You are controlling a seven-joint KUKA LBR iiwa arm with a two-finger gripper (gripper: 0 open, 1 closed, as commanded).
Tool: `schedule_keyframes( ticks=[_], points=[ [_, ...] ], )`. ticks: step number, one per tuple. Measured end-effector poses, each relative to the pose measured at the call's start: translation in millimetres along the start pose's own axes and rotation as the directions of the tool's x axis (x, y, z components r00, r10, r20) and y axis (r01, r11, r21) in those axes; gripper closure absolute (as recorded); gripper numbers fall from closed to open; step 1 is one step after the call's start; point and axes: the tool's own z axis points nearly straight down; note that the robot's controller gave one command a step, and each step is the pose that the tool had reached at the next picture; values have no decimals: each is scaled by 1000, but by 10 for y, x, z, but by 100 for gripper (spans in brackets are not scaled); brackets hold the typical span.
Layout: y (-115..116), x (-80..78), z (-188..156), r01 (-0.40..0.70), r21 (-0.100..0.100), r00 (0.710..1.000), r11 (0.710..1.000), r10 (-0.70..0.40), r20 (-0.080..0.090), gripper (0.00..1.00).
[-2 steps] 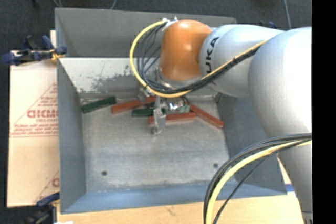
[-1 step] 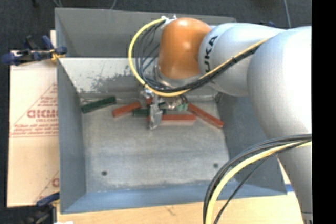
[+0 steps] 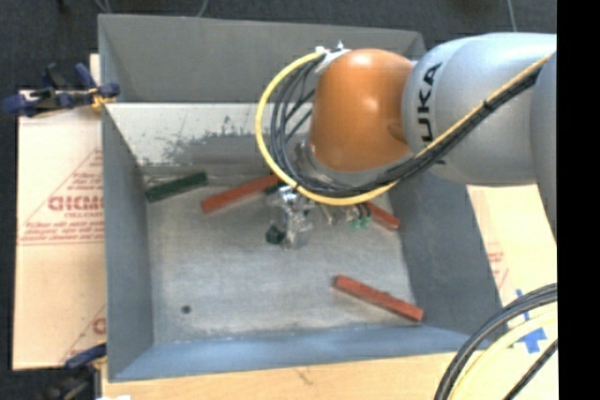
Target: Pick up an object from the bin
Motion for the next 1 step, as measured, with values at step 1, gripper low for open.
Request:
schedule_keyframes(
  ticks=[1],
  points=[
    [-158, -109, -685, -17, 2, 1000, 1000, 17, 6, 100]
  ],
)
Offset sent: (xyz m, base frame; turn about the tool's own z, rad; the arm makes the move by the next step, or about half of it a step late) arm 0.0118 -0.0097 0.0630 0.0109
